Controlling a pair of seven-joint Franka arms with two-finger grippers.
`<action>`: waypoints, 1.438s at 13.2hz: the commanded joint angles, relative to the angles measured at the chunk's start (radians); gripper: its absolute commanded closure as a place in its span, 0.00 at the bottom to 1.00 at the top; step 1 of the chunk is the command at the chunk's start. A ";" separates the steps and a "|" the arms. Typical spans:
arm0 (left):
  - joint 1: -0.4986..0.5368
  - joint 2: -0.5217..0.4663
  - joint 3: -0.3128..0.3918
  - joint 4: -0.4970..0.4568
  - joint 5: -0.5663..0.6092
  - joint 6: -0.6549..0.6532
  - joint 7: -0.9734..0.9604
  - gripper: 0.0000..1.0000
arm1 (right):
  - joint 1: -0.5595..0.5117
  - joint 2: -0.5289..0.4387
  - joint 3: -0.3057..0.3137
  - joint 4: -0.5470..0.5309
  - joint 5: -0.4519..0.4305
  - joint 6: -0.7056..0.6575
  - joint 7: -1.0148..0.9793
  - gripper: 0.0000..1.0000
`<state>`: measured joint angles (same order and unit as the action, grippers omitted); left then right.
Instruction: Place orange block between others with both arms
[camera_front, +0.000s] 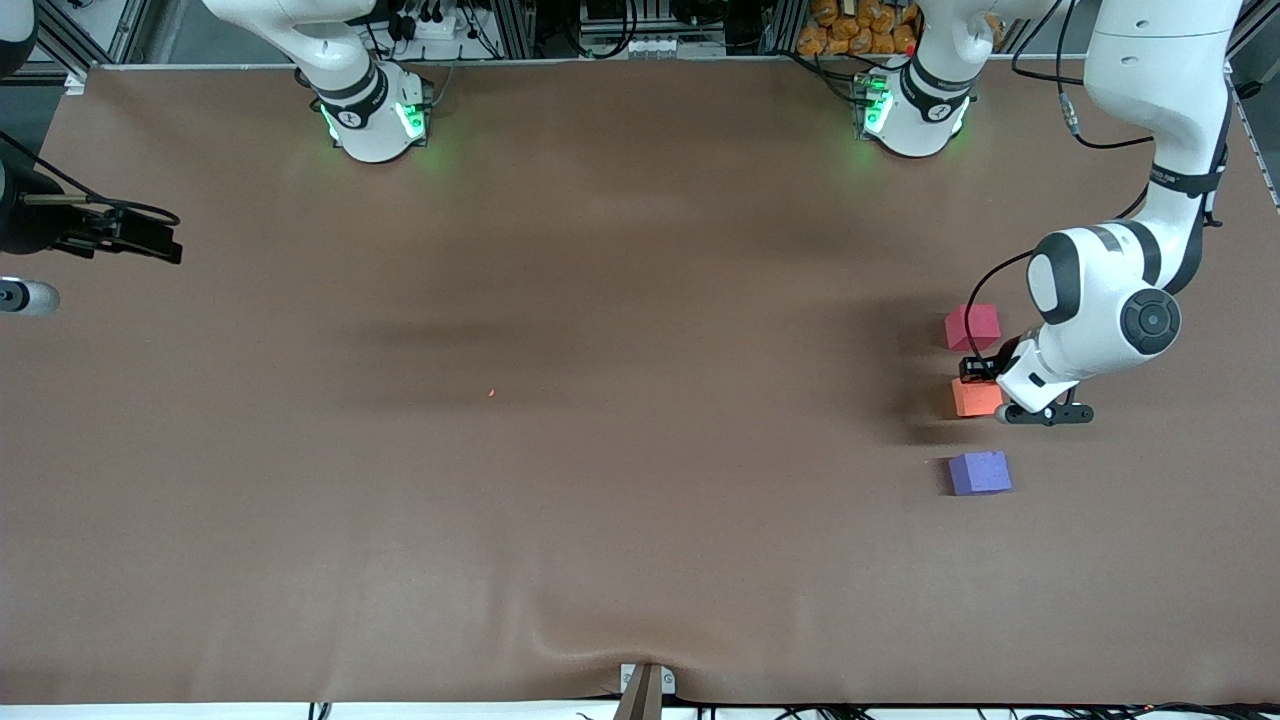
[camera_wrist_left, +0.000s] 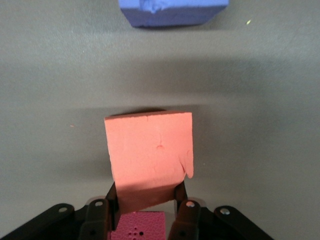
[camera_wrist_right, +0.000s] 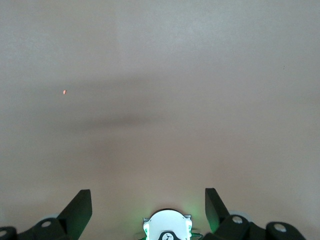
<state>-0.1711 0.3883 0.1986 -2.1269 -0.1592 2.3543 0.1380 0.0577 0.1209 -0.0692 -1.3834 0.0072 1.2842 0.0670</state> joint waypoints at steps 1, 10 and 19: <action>0.013 0.066 -0.005 0.013 -0.023 0.023 0.023 0.60 | -0.019 0.003 0.012 0.029 0.000 -0.012 0.007 0.00; 0.012 0.057 -0.004 0.041 -0.006 0.022 0.052 0.00 | -0.019 0.003 0.012 0.030 -0.001 -0.012 0.007 0.00; 0.002 -0.144 -0.002 0.182 -0.005 -0.319 0.042 0.00 | -0.018 0.003 0.011 0.030 -0.001 -0.012 0.007 0.00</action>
<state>-0.1680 0.3258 0.1979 -1.9347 -0.1593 2.0838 0.1667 0.0577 0.1209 -0.0722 -1.3720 0.0072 1.2841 0.0670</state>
